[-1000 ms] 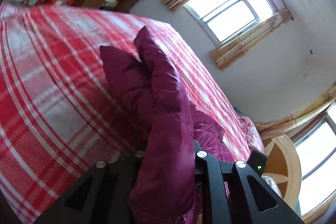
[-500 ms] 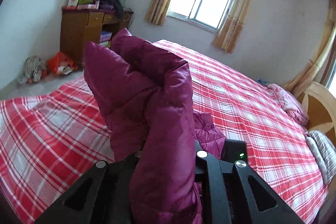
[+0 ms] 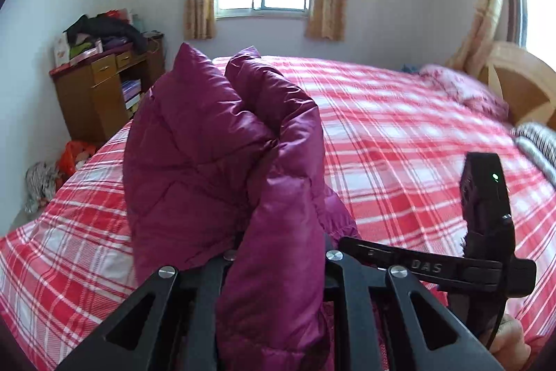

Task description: Fold large clothes

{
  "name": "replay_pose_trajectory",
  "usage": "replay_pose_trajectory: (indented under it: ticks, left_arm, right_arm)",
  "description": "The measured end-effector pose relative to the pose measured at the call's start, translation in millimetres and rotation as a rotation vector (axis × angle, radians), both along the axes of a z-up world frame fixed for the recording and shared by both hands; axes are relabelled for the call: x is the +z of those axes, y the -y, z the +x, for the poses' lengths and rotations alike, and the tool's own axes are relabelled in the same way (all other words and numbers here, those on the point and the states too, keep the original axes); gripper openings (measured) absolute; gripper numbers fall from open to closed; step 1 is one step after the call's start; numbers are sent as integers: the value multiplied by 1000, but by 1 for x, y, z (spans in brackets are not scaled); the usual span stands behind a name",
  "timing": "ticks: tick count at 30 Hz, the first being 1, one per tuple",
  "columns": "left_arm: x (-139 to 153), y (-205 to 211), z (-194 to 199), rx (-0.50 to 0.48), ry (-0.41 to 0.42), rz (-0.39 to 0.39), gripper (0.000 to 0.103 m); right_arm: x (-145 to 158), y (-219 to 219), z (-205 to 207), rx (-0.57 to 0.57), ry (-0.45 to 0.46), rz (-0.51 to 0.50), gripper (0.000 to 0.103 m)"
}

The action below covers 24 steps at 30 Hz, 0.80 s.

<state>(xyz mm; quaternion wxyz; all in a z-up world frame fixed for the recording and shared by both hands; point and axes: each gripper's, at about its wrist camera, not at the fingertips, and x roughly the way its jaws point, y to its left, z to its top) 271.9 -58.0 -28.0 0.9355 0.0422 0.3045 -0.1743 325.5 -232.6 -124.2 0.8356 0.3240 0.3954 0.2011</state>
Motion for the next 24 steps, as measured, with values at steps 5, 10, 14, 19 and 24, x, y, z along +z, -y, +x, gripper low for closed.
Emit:
replay_pose_trajectory:
  ticks: [5,10,14,19,24]
  left_arm:
    - [-30,32,-1,-49,-18,117,15]
    - [-50,47,0,-87,-52,145,15]
    - [-64,52,-1,-111,-56,173,15]
    - [-73,60,-7,-122,-15,220,16]
    - [-73,53,-11,-133,-6,205,15]
  right_arm:
    - [-22,-6,6,3,-44,53,15]
    - [-30,6,7,8,-52,112,8]
    - [-19,27,1,16,-32,86,12]
    - [25,57,-3,-55,69,41,70]
    - [58,34,21,36,114,-58,77]
